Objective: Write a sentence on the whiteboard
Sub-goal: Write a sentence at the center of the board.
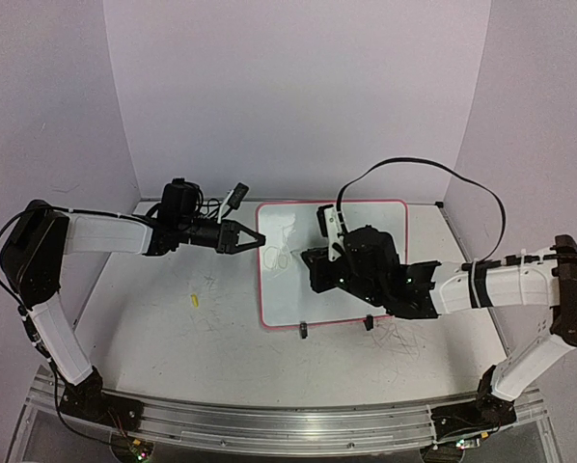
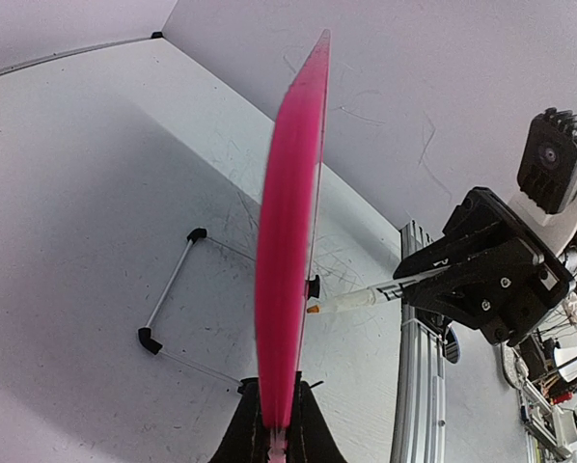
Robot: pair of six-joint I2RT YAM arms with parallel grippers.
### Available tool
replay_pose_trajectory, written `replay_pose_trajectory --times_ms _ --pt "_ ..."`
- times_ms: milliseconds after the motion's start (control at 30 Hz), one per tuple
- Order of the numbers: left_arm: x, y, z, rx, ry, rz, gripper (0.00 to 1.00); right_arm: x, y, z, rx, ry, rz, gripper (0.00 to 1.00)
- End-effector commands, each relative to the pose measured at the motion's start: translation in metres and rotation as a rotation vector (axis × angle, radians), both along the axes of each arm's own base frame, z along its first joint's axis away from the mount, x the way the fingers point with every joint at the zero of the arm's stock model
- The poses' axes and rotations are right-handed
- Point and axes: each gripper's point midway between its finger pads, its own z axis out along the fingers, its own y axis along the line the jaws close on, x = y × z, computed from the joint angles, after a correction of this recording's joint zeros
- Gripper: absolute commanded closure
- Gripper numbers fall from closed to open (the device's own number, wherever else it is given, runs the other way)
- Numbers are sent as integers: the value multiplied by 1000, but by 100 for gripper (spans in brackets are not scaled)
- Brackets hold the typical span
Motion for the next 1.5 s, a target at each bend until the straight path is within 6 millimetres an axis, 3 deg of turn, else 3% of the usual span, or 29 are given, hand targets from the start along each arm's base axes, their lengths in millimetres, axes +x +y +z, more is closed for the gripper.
replay_pose_trajectory --times_ms 0,467,1467 --pt "3 2 15 -9 -72 30 100 4 11 18 48 -33 10 100" --pt "3 2 14 -9 -70 29 100 6 7 10 19 -18 -13 100" --pt "3 1 14 -9 -69 29 100 -10 -2 -22 -7 64 -4 100"
